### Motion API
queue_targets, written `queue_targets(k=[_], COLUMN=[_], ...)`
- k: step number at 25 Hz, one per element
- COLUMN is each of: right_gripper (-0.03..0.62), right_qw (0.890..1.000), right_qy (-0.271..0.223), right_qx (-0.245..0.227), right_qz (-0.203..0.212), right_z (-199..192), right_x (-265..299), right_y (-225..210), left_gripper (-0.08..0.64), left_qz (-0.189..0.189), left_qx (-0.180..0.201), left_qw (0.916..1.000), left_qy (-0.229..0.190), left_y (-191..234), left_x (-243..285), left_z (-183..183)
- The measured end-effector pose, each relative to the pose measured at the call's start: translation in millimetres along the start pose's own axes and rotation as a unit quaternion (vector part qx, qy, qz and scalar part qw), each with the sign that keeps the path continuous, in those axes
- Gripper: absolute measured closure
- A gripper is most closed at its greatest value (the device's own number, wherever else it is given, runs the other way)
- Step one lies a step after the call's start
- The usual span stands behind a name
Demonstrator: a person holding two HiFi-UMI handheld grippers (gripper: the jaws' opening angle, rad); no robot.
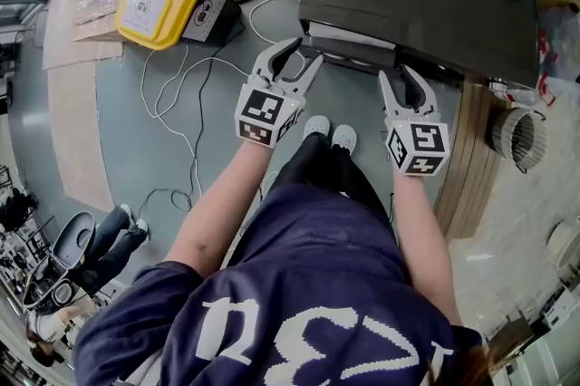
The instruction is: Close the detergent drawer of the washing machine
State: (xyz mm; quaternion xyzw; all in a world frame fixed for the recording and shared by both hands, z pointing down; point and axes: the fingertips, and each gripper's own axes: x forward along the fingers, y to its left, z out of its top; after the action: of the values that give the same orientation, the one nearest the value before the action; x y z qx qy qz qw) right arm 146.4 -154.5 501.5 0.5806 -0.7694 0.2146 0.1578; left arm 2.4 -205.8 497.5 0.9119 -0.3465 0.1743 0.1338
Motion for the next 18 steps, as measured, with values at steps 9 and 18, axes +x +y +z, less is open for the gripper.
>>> queue_targets(k=[9, 18], right_gripper=[0.426, 0.413], right_qw=[1.000, 0.997], right_qy=[-0.002, -0.013], right_qx=[-0.010, -0.046], right_qz=[-0.029, -0.059], right_z=[14.4, 19.7], right_x=[19.4, 21.8], right_y=[-10.7, -12.8], left_gripper=[0.367, 0.367], left_qz=[0.045, 0.039], left_qx=[-0.004, 0.004], left_qw=[0.9990, 0.9992], left_qy=[0.001, 0.001], left_y=[16.4, 21.9], left_x=[17.0, 18.8], left_z=[11.1, 13.4])
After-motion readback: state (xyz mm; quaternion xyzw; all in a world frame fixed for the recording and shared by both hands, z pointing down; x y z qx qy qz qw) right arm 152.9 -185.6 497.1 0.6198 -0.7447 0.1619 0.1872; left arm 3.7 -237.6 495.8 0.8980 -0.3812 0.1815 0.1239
